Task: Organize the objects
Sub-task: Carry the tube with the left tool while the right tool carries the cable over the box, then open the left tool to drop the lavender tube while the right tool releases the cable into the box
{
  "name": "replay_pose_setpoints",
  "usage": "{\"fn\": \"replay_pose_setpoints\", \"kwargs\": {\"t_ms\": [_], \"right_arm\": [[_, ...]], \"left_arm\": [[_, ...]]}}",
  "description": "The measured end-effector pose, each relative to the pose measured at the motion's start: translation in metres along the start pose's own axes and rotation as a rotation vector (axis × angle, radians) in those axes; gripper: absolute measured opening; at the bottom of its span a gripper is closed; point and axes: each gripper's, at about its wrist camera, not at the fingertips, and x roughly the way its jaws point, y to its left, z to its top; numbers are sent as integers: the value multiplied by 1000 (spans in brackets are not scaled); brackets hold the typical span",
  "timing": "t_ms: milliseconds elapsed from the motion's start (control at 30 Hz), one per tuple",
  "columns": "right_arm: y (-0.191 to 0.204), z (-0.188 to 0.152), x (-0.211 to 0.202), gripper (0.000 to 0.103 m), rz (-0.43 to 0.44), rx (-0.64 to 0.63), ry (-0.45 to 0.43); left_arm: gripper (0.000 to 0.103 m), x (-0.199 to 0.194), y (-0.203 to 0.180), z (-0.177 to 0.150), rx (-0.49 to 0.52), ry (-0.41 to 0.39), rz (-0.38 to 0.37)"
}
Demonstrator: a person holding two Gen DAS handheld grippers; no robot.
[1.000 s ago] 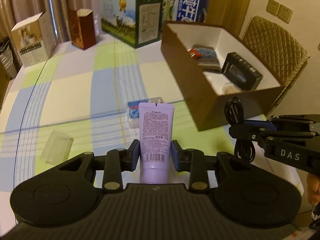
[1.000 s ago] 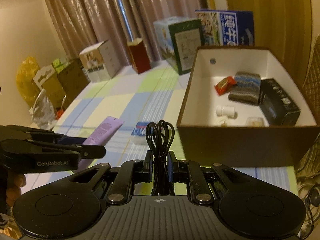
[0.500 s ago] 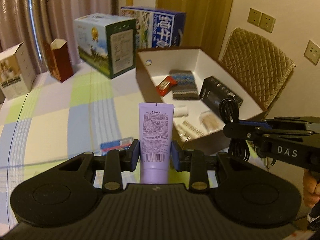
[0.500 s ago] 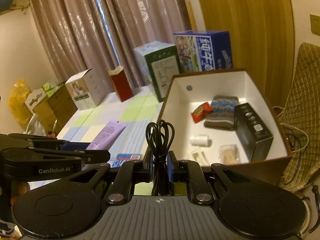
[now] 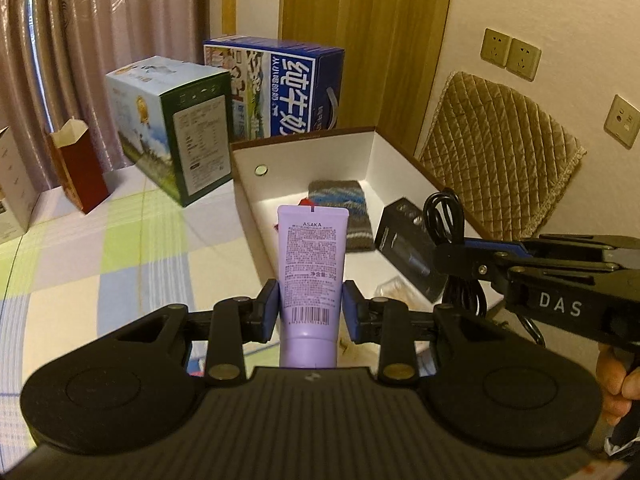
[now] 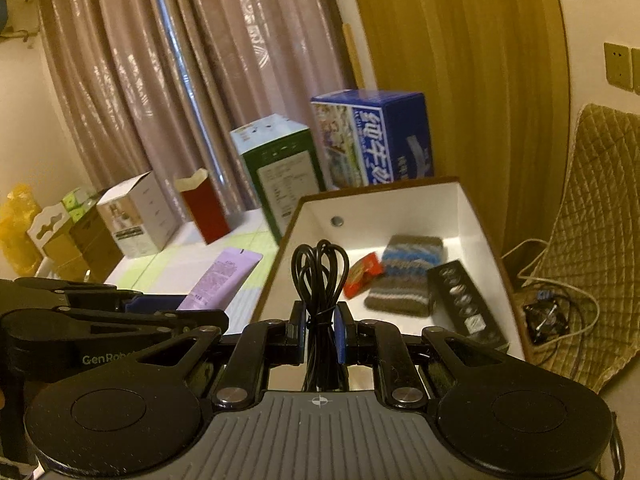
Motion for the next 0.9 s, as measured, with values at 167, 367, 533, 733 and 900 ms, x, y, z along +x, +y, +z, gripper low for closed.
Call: {"fn": "replay_pose_setpoints", "kwargs": {"t_ms": [167, 367, 533, 733, 900], "right_arm": [[-17, 11, 18, 11, -11, 9, 8], [-35, 21, 42, 11, -23, 17, 25], [-47, 28, 63, 11, -35, 17, 42], [-61, 36, 88, 11, -48, 24, 61], [-68, 40, 108, 11, -57, 20, 80]], "left_arm": [[28, 23, -5, 19, 10, 5, -10], [28, 51, -9, 36, 21, 22, -11], [28, 77, -7, 49, 20, 39, -4], [28, 107, -4, 60, 23, 69, 11], [28, 128, -2, 66, 28, 92, 19]]}}
